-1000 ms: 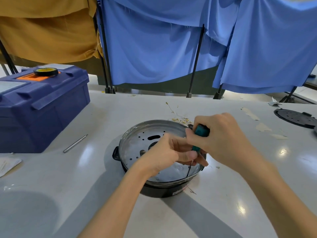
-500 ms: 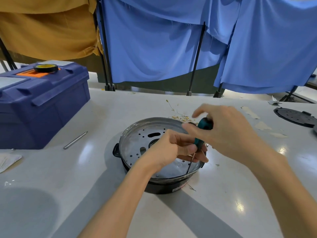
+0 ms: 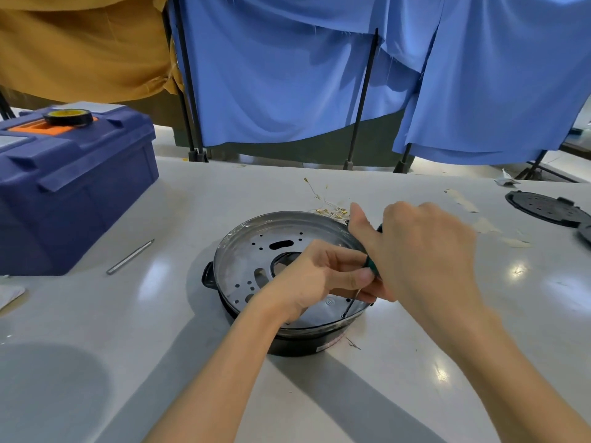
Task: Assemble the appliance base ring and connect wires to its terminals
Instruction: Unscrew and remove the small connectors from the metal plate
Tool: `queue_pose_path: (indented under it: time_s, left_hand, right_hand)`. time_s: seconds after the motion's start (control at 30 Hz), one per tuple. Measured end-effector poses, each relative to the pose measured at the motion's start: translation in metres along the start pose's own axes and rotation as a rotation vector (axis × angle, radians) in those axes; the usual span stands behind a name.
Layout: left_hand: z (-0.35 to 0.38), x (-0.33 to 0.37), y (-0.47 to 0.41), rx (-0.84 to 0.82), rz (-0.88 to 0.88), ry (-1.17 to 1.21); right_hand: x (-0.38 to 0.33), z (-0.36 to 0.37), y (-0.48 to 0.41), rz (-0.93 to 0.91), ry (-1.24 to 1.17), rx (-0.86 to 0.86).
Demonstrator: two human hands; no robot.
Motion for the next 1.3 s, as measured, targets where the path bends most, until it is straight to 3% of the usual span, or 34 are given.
queue_pose_path:
  time_s: [0.07, 0.17, 0.23, 0.4, 0.6, 0.87, 1.03, 1.17, 1.3]
  left_hand:
    - [0.0, 0.002, 0.002, -0.035, 0.002, 0.018]
    - [-0.004, 0.003, 0.004, -0.028, 0.004, 0.028]
    - [-0.007, 0.003, 0.005, -0.027, 0.018, 0.031]
    - [-0.003, 0.0, 0.004, -0.02, -0.009, 0.041]
    - [-0.005, 0.0, 0.005, 0.055, -0.005, 0.025]
    - [-0.004, 0.007, 0.006, 0.063, 0.022, -0.05]
    - [-0.009, 0.008, 0.005, 0.046, 0.021, -0.065]
    - [-0.009, 0.008, 0.011, 0.043, 0.027, -0.021]
    - [-0.01, 0.008, 0.01, 0.095, 0.029, -0.074]
  right_hand:
    - [0.001, 0.001, -0.003, -0.062, -0.052, -0.074]
    - [0.008, 0.002, -0.012, -0.183, -0.336, -0.37]
    - [0.007, -0.002, -0.011, -0.259, -0.417, -0.438]
    - [0.009, 0.008, -0.01, -0.126, -0.449, -0.308]
    - [0.006, 0.012, 0.014, 0.131, -0.249, 0.017]
    - [0.016, 0.01, -0.005, 0.079, -0.215, -0.165]
    - [0.012, 0.003, -0.016, -0.18, -0.477, -0.376]
    - [0.001, 0.009, -0.013, -0.23, -0.484, -0.311]
    - [0.001, 0.016, -0.003, 0.012, -0.427, -0.118]
Point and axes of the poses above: each hand's wrist, its own y-axis away from the middle knuckle, its own z-axis out of the palm, x = y × z, the point moved 5 cm from there along -y, towards the middle knuckle, and after that the axes turned 4 degrees about z, right-handed, at the moved point
